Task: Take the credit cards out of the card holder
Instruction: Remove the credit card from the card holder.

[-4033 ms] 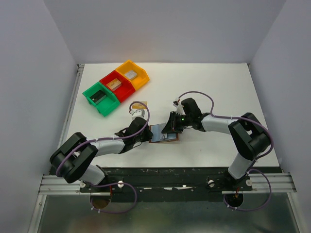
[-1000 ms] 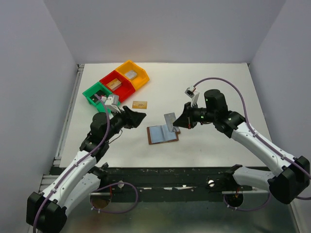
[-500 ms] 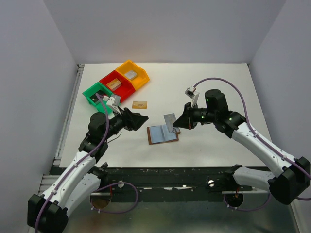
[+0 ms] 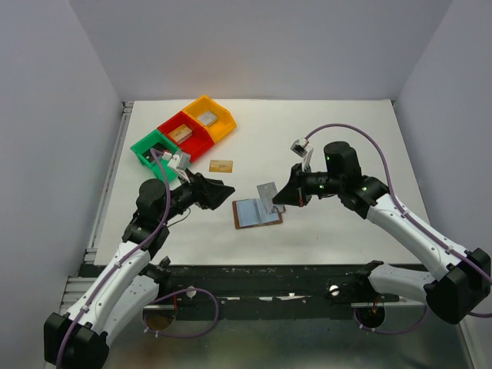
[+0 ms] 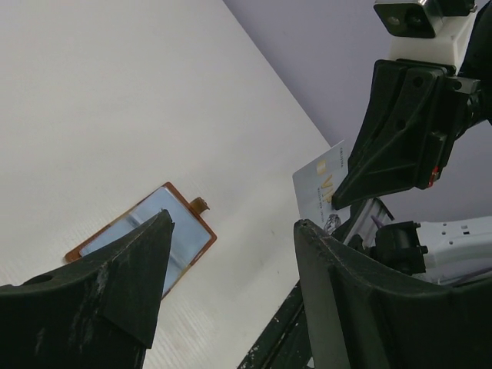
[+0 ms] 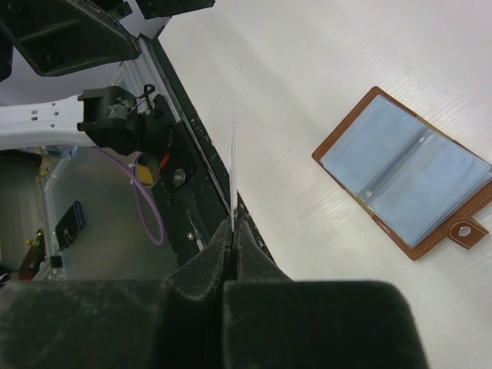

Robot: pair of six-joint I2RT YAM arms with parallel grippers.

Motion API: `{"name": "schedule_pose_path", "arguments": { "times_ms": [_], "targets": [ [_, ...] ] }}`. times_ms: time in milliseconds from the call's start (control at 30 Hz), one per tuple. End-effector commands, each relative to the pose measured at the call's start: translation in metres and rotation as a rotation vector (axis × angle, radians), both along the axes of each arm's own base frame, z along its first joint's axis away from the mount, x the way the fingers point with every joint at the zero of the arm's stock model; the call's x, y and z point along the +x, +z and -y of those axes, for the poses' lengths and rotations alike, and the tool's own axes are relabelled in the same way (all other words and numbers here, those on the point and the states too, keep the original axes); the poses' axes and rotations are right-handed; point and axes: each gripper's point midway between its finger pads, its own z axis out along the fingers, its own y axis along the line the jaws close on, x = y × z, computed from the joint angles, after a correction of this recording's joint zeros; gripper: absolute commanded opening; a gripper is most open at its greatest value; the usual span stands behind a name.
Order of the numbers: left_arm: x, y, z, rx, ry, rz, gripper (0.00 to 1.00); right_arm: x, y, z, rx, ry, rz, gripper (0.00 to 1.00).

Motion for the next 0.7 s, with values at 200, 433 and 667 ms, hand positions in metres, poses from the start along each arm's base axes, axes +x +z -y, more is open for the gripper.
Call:
{"name": "schedule_pose_path", "arguments": {
  "times_ms": [200,433,667],
  "targets": [
    [-0.015,0.03,0.021,-0.039,-0.194,0.083,0.73,-0.028,0.01,-0.015,0.065,0.185,-0.008,0.0],
    [-0.025,0.035,0.032,-0.058,-0.314,0.101,0.72,-0.041,0.016,-0.022,0.1,0.263,-0.02,0.0],
    [-0.035,0.035,0.04,-0.07,-0.414,0.1,0.72,-0.055,0.024,-0.025,0.155,0.344,-0.045,0.0]
  ]
}}
